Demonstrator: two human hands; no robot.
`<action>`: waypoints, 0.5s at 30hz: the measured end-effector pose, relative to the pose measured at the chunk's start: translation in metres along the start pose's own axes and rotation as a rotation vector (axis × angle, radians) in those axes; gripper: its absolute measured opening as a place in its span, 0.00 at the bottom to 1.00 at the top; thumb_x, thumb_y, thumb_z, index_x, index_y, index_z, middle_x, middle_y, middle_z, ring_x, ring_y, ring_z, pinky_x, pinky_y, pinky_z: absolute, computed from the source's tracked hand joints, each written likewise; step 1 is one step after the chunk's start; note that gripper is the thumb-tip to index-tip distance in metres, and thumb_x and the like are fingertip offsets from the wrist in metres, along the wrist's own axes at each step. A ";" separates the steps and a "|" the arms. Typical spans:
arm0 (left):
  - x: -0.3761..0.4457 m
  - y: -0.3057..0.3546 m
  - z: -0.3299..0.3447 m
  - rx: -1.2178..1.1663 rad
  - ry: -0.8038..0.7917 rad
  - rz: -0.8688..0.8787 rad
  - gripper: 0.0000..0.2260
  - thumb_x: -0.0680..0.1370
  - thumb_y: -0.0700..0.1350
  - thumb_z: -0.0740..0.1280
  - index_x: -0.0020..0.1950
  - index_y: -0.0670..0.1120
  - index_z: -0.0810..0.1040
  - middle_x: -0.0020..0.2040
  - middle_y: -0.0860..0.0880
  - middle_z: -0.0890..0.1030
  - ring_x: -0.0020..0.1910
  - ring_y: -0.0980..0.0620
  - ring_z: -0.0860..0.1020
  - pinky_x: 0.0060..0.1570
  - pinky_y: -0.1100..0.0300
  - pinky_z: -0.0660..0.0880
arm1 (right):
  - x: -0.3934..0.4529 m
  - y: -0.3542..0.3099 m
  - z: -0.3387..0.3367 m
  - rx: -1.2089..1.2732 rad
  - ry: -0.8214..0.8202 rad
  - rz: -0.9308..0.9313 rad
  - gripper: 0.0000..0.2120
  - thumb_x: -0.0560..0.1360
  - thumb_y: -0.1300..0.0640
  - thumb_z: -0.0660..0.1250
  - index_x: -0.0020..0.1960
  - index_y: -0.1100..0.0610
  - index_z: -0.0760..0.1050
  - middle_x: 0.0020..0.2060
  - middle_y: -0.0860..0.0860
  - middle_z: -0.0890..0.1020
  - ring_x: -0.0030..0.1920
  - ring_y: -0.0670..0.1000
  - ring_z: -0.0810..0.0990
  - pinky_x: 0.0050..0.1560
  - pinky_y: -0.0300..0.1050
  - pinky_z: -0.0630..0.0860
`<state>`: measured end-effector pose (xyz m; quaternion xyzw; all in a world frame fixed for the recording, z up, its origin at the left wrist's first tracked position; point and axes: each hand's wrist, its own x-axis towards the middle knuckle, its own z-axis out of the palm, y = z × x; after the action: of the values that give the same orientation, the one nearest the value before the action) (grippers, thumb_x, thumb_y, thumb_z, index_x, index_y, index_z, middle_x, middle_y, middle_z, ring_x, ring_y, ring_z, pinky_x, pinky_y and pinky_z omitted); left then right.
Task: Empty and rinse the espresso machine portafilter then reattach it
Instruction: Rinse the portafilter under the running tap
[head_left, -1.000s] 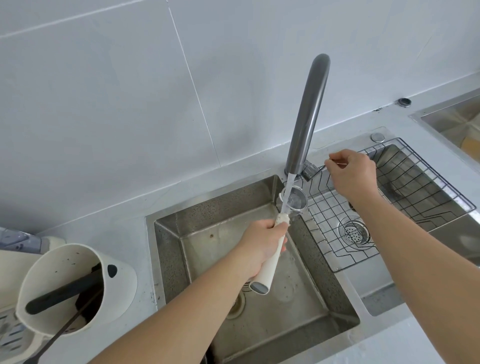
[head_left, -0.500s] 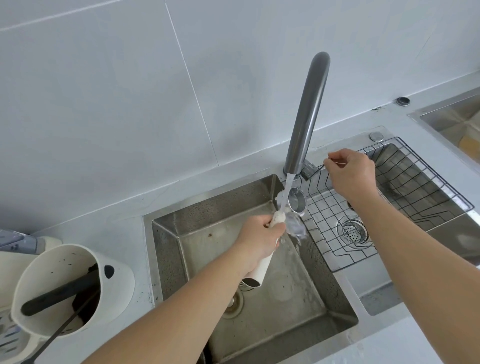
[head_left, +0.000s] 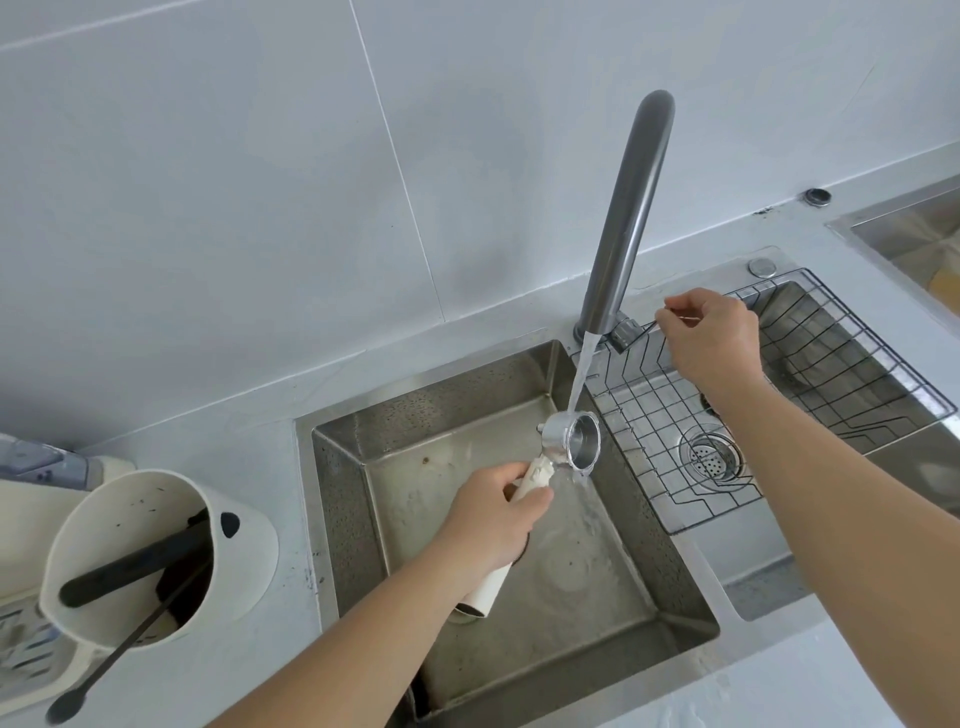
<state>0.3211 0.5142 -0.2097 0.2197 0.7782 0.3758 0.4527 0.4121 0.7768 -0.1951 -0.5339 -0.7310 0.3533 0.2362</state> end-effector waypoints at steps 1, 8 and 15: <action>-0.002 -0.001 -0.001 0.012 -0.006 0.008 0.07 0.75 0.48 0.66 0.50 0.54 0.82 0.32 0.53 0.77 0.28 0.52 0.73 0.28 0.62 0.71 | 0.000 0.000 0.000 0.000 -0.001 -0.002 0.11 0.77 0.54 0.67 0.56 0.56 0.82 0.46 0.53 0.85 0.38 0.52 0.80 0.43 0.42 0.76; -0.012 -0.001 -0.004 -0.199 -0.051 -0.018 0.07 0.77 0.44 0.66 0.53 0.54 0.80 0.37 0.47 0.81 0.31 0.51 0.77 0.32 0.60 0.75 | -0.001 0.000 0.000 -0.003 -0.006 -0.003 0.11 0.77 0.54 0.68 0.57 0.56 0.82 0.47 0.53 0.85 0.37 0.50 0.80 0.42 0.41 0.74; -0.017 0.012 -0.004 -0.506 -0.078 -0.139 0.09 0.80 0.43 0.64 0.58 0.43 0.78 0.39 0.43 0.80 0.29 0.51 0.77 0.28 0.60 0.75 | 0.000 0.000 -0.001 -0.019 -0.013 -0.017 0.11 0.77 0.54 0.67 0.57 0.56 0.81 0.46 0.52 0.84 0.40 0.51 0.80 0.39 0.36 0.71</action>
<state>0.3261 0.5086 -0.1899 0.0598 0.6546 0.5175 0.5478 0.4130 0.7767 -0.1950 -0.5275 -0.7404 0.3477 0.2293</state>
